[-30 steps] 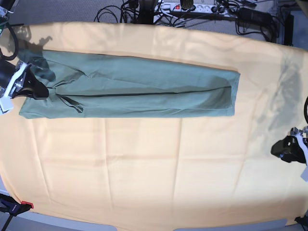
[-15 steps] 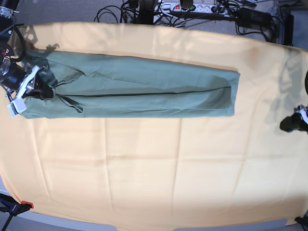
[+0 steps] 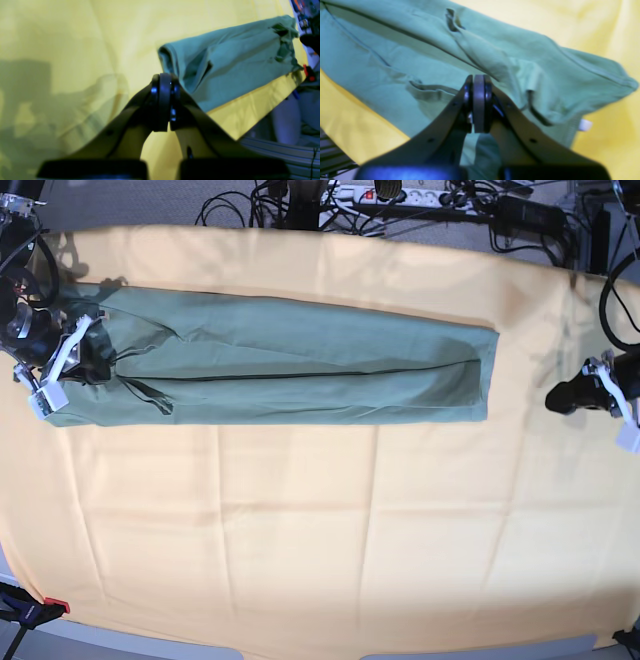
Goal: Fold the T-shirt properly
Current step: 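Withdraw both grippers from the folded shirt strip, then move the left gripper to the strip's end and grasp it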
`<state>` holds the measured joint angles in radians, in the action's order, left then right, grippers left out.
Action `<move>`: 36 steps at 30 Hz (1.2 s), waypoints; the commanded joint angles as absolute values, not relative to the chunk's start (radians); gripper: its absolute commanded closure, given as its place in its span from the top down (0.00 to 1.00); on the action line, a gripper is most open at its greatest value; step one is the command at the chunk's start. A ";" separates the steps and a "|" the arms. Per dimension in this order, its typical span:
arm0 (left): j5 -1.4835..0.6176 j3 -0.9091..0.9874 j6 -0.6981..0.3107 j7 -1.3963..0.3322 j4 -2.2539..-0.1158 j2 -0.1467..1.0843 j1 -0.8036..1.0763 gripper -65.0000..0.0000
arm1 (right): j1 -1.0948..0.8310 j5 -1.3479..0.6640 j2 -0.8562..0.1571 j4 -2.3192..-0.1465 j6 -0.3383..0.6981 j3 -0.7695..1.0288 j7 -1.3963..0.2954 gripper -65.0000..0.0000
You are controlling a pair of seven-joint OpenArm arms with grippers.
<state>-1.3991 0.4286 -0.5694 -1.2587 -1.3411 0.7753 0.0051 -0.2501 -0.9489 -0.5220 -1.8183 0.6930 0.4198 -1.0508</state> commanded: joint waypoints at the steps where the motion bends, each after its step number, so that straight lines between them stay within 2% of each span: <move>1: -1.420 0.445 -0.577 -1.254 -1.353 0.789 0.002 0.00 | -0.238 -0.962 -0.537 -1.830 0.698 0.419 -1.027 0.00; 11: -1.456 0.476 -0.592 -1.262 -1.353 0.745 0.103 0.00 | -0.239 -0.878 -0.509 -1.830 0.698 0.411 -0.986 0.00; 21: -1.484 0.476 -0.636 -1.261 -1.353 0.744 0.105 0.00 | -0.238 -0.810 -0.506 -1.830 0.698 0.411 -0.899 0.00; 25: -1.484 0.476 -0.637 -1.245 -1.353 0.743 0.105 0.00 | -0.242 -0.757 -0.458 -1.820 0.698 0.411 -0.885 0.00; 30: -1.484 0.476 -0.636 -1.234 -1.353 0.715 0.102 0.00 | -0.244 -0.683 -0.410 -1.677 0.698 0.411 -0.762 0.00; 31: -1.484 0.476 -0.636 -1.234 -1.353 0.706 0.102 0.07 | -0.243 -0.678 -0.410 -1.652 0.698 0.411 -0.753 0.00; 35: -1.467 0.476 -0.635 -1.219 -1.353 0.653 0.102 0.55 | -0.246 -0.680 -0.410 -1.624 0.698 0.411 -0.764 0.00; 36: -1.452 0.476 -0.631 -1.202 -1.353 0.639 0.102 0.61 | -0.247 -0.680 -0.410 -1.624 0.698 0.411 -0.764 0.00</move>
<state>-1.4242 0.4652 -0.6281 -1.2179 -1.3411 0.6140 0.1135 -0.2512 -0.6804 -0.3931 -1.6142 0.6968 0.4026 -0.7696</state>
